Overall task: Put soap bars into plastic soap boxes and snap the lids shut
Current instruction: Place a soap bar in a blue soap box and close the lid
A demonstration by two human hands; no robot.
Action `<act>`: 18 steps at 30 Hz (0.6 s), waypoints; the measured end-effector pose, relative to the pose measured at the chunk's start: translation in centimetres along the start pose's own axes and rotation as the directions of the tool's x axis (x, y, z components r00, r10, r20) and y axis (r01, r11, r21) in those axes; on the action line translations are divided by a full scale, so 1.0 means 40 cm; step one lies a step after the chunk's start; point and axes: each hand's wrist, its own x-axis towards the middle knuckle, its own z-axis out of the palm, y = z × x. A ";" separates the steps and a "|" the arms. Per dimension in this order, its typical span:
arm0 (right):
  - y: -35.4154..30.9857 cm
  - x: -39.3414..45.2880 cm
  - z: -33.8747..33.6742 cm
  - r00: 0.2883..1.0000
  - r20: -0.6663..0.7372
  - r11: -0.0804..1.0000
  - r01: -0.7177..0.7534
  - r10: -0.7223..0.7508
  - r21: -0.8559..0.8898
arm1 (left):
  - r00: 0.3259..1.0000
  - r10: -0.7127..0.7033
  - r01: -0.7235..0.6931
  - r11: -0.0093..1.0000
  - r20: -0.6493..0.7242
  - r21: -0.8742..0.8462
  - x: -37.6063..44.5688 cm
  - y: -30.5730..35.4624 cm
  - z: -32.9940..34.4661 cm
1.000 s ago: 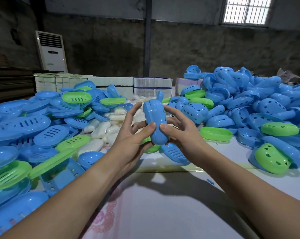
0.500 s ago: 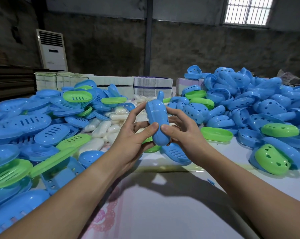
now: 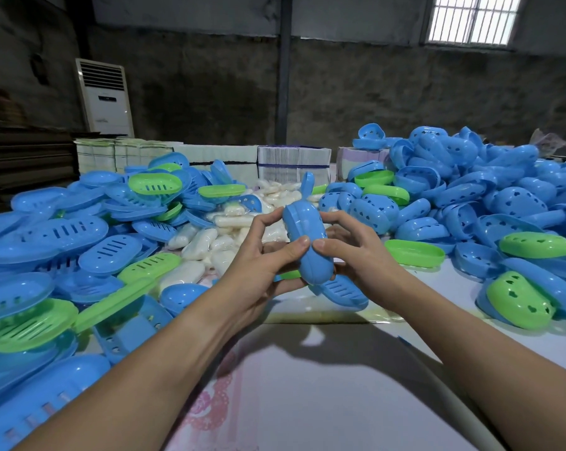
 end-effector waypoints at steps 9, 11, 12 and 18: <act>0.012 0.010 0.012 1.000 0.023 1.000 0.000 0.000 0.008 | 0.998 0.009 -0.009 1.000 -0.068 -0.009 0.023 0.002 0.001; 0.012 0.011 0.009 1.000 0.024 1.000 0.005 -0.005 -0.002 | 0.997 0.014 -0.014 1.000 -0.074 0.005 0.025 0.001 0.002; 0.011 0.012 0.010 1.000 0.026 1.000 0.007 -0.007 -0.005 | 0.997 0.017 -0.016 1.000 -0.077 0.013 0.025 0.002 0.001; -0.001 0.006 0.017 1.000 0.027 1.000 0.003 -0.004 0.024 | 0.997 0.017 -0.017 1.000 -0.071 0.005 0.018 0.009 0.003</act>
